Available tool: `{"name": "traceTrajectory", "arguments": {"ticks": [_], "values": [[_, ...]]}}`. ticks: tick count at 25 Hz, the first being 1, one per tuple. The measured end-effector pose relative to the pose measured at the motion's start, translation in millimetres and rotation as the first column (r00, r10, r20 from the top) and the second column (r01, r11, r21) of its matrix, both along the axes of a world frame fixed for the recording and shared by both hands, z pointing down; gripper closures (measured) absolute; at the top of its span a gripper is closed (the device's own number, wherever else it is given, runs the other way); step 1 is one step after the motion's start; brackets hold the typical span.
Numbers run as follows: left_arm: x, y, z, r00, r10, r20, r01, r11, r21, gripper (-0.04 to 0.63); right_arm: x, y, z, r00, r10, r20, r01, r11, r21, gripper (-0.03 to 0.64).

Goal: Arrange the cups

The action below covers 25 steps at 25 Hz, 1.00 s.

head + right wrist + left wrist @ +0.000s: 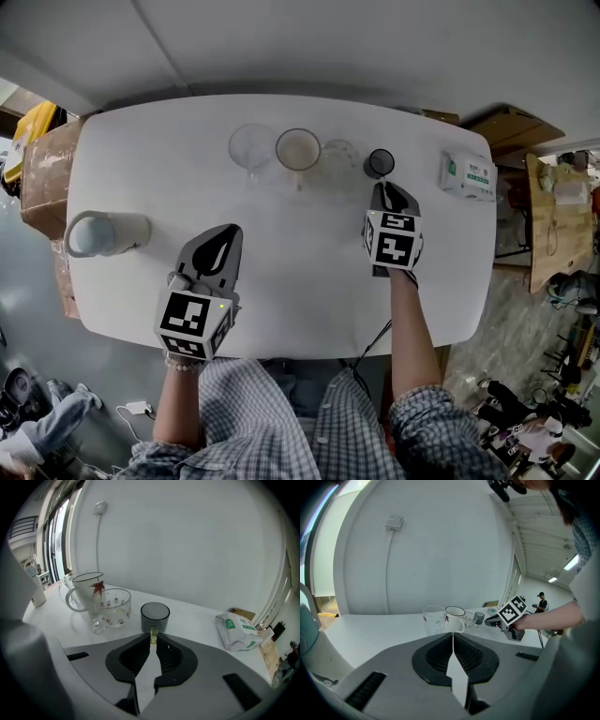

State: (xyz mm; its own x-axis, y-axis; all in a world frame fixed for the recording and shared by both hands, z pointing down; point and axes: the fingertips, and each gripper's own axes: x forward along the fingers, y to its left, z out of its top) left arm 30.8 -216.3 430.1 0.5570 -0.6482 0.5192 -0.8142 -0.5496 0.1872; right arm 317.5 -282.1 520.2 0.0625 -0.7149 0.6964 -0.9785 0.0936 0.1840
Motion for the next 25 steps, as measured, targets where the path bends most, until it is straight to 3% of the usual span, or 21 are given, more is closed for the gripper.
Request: {"name": "traceTrajectory", "arguments": {"ticks": [9, 21, 25], "values": [[-1, 3, 2, 1.0, -0.003, 0.005, 0.003, 1.0, -0.004, 0.58, -33, 6, 3, 0.993, 0.055, 0.102, -0.056, 0.998, 0.011, 0.563], [-3, 8, -6, 1.0, -0.002, 0.002, 0.002, 1.0, 0.015, 0.58, -28, 21, -11, 0.992, 0.05, 0.119, -0.057, 0.997, 0.05, 0.561], [-3, 12, -19, 1.0, 0.002, -0.006, -0.002, 0.999, 0.046, 0.58, -29, 36, -38, 0.991, 0.036, 0.127, -0.05, 0.993, 0.112, 0.561]]}}
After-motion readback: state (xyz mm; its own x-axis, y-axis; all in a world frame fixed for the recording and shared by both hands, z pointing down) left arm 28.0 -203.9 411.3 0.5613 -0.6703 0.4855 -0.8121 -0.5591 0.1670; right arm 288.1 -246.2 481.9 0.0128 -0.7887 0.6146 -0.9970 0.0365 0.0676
